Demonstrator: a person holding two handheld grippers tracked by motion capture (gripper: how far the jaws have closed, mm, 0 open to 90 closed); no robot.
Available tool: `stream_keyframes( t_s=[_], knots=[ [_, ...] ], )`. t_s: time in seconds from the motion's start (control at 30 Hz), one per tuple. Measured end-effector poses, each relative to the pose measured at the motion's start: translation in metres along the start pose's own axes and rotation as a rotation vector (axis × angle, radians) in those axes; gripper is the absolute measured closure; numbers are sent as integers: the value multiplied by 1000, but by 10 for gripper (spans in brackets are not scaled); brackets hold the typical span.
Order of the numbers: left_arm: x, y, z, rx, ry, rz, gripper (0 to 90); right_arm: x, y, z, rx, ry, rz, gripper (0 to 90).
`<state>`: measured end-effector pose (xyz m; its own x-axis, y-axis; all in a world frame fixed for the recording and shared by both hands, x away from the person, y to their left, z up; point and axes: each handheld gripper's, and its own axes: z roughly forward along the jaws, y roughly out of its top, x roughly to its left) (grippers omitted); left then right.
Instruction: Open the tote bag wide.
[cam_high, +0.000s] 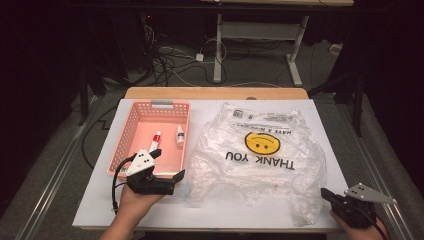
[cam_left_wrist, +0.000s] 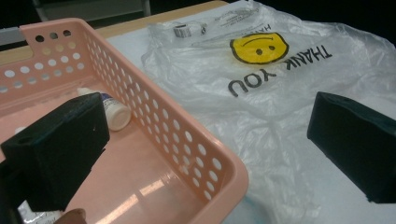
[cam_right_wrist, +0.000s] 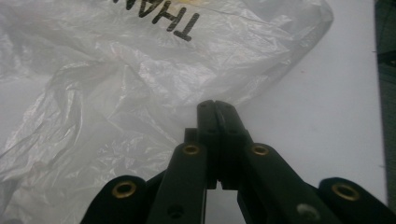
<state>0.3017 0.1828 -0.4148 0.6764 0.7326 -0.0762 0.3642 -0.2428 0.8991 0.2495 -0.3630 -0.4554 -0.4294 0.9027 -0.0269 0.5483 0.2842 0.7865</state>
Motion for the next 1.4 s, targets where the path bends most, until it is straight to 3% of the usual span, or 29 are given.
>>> stream_keyframes(
  t_s=[0.23, 0.37, 0.43, 0.57, 0.67, 0.83, 0.97, 1.03, 1.2, 1.4],
  knots=[
    [2, 4, 7, -7, -12, -10, 0, 16, -6, 1, 17, 85, 6, 900],
    [3, 4, 9, 0, -16, -11, 0, 25, -5, 3, 35, 108, -23, 878],
    [4, 4, 9, 6, -16, -17, 0, 24, -3, 0, 10, 118, -25, 745],
    [4, 3, 7, 14, -7, -18, 0, 18, 9, -15, -91, 96, 6, 659],
    [3, 2, 4, 11, 2, -19, 0, 7, 24, -8, -112, 58, -4, 616],
    [2, -2, -2, 5, 7, -17, 0, -21, 55, 21, -120, 3, 4, 591],
    [4, -6, -5, 2, -23, -45, 0, -47, 80, 58, -118, -22, 34, 572],
    [3, -7, -6, 3, -16, -42, 0, -56, 92, 79, -99, -39, 39, 559],
    [1, -8, -11, -8, 2, -33, 0, -81, 116, 126, -74, -42, 80, 492],
    [2, -10, -12, -3, -3, -44, 0, -100, 137, 166, -25, -32, 148, 392]
  ],
)
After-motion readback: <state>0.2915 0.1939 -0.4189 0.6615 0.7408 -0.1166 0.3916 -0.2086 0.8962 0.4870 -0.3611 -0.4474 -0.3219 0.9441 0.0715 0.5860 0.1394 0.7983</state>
